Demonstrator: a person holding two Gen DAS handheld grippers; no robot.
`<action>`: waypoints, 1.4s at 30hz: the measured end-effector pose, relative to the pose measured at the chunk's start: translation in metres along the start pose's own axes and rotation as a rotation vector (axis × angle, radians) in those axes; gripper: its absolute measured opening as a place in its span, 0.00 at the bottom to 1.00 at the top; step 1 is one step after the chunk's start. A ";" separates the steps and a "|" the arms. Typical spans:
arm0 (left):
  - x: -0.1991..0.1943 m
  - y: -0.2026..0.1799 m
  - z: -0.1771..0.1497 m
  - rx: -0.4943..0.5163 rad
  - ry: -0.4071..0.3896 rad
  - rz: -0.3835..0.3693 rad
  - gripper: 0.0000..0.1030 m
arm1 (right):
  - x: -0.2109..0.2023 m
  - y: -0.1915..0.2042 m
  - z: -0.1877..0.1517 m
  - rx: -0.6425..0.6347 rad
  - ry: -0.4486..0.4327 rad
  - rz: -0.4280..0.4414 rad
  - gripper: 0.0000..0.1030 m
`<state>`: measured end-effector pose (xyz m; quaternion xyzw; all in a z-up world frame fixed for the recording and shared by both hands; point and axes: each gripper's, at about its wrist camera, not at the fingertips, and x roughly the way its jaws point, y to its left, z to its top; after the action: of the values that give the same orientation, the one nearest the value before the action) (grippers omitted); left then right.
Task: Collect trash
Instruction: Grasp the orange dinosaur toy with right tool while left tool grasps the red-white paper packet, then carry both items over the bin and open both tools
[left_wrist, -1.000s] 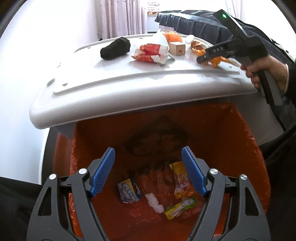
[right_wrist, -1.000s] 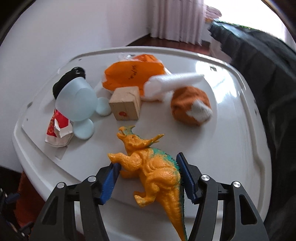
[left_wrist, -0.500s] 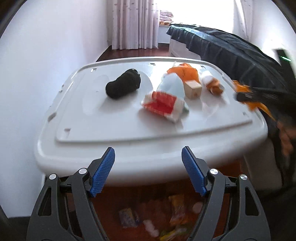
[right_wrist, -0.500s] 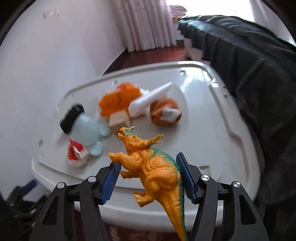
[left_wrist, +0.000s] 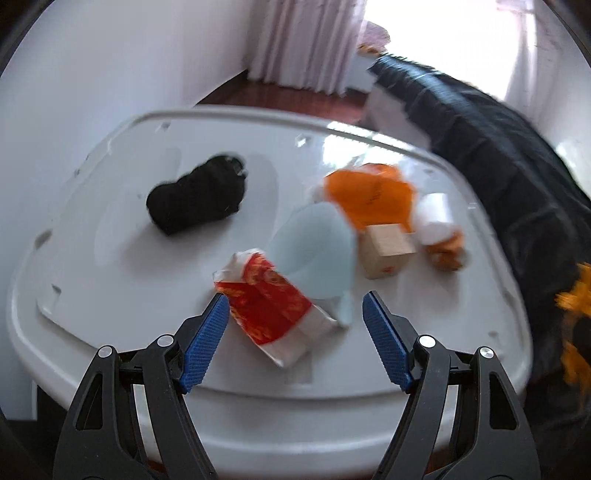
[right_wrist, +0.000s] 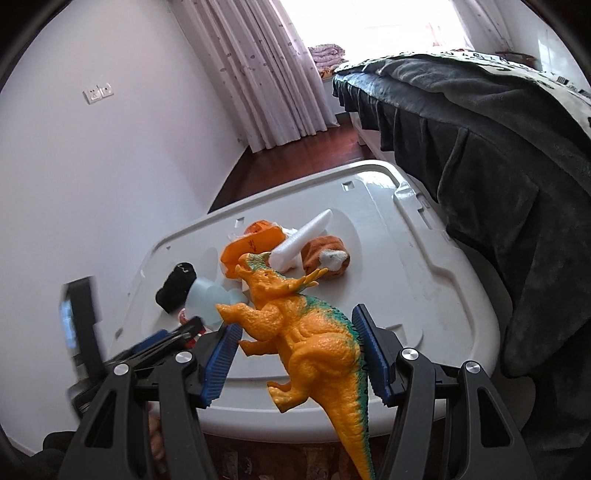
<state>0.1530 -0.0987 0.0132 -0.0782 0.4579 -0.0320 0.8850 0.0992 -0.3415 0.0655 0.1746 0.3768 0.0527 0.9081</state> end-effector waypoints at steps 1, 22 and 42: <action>0.007 0.004 0.000 -0.010 0.022 0.018 0.71 | -0.001 0.001 0.000 -0.003 -0.002 0.005 0.59; 0.028 0.040 0.007 0.143 -0.048 0.036 0.36 | 0.016 0.015 0.000 -0.026 0.037 0.035 0.59; -0.028 0.049 0.002 0.261 -0.139 0.102 0.29 | 0.041 0.048 -0.010 -0.102 0.086 0.037 0.59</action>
<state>0.1380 -0.0467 0.0288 0.0587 0.3910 -0.0408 0.9176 0.1230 -0.2848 0.0490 0.1325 0.4090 0.0960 0.8978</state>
